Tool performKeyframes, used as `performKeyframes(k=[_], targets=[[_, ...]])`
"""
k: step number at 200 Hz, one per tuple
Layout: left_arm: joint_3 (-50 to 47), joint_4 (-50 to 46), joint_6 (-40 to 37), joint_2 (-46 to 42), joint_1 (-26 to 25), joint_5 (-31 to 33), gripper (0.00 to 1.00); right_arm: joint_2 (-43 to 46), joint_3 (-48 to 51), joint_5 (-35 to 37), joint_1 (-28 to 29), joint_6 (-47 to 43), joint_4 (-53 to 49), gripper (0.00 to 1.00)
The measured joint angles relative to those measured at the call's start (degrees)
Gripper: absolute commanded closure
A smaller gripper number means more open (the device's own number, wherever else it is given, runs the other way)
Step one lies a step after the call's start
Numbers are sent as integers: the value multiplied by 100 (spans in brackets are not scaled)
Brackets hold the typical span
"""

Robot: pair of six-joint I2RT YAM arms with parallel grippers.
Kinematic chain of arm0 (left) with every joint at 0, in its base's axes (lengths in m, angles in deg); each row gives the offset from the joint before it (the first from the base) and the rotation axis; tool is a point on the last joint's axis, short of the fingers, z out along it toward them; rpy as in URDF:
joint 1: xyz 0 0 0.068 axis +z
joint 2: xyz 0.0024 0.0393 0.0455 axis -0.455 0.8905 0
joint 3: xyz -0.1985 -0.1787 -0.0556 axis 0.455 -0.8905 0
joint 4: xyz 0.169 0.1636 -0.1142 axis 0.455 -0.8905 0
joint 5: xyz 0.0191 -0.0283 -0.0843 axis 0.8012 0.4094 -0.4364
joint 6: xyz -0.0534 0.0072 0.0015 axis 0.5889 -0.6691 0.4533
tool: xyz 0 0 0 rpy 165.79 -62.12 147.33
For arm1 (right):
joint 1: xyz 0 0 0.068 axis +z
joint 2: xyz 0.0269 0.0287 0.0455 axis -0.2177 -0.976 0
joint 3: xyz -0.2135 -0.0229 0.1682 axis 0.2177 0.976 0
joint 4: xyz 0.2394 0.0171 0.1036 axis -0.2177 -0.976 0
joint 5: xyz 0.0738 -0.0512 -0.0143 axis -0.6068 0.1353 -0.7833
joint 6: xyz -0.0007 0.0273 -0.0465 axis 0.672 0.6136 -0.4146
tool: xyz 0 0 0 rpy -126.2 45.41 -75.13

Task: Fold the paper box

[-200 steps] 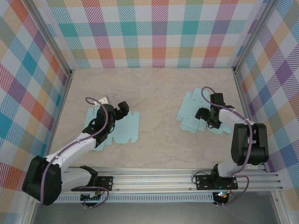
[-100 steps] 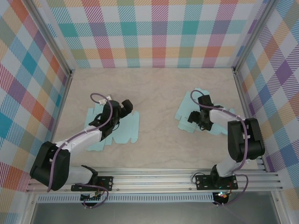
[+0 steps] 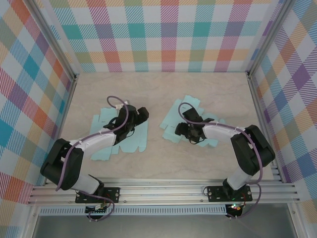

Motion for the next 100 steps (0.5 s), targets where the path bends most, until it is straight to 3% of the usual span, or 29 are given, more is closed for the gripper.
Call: performKeyframes(k=[35, 100], targets=[[273, -72, 44, 391, -234, -199, 24, 210, 0, -715, 221, 162, 205, 21], [385, -339, 636, 1038, -597, -409, 30, 2498, 293, -61, 138, -83, -188, 20]])
